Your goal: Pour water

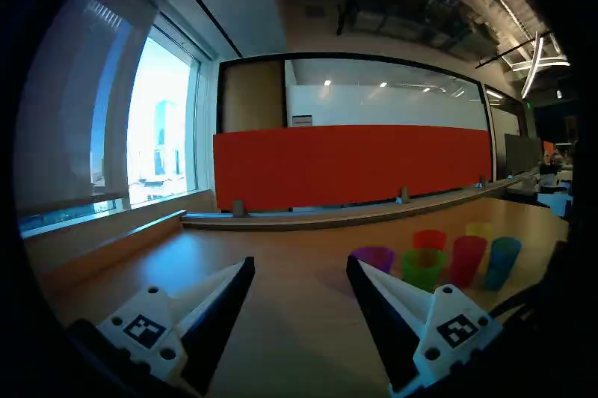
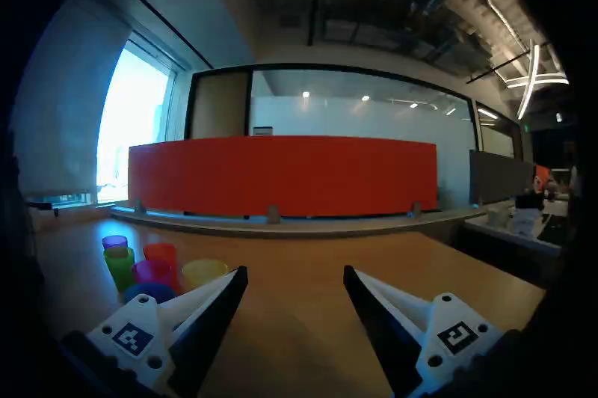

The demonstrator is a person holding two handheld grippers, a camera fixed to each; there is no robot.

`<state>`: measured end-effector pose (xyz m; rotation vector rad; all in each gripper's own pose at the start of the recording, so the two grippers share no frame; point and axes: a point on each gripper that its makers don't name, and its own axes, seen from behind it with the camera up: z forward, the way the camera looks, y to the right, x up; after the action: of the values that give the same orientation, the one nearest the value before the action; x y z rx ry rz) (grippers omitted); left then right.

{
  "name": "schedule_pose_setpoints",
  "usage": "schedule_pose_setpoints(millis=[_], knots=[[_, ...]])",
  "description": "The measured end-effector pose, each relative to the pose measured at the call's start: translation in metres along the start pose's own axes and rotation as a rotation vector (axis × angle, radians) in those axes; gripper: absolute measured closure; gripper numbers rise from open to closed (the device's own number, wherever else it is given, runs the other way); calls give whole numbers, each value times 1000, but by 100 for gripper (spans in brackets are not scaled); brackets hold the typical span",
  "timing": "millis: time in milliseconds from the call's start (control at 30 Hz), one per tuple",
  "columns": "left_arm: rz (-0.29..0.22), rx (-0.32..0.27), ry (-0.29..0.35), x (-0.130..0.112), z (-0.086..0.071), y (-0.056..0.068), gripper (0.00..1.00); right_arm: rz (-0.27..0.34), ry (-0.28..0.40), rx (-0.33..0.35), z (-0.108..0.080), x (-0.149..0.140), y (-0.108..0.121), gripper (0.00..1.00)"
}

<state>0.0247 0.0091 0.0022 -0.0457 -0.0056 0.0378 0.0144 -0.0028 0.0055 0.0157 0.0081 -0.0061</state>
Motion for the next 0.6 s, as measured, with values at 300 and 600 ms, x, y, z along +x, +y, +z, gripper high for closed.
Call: schedule_pose_setpoints(millis=[300, 600], knots=[[-80, -33, 1, 39, 1, 4, 9, -35, 6, 21, 4, 43, 0, 1], [-107, -53, -11, 69, 5, 0, 9, -58, 0, 28, 10, 83, -1, 1]])
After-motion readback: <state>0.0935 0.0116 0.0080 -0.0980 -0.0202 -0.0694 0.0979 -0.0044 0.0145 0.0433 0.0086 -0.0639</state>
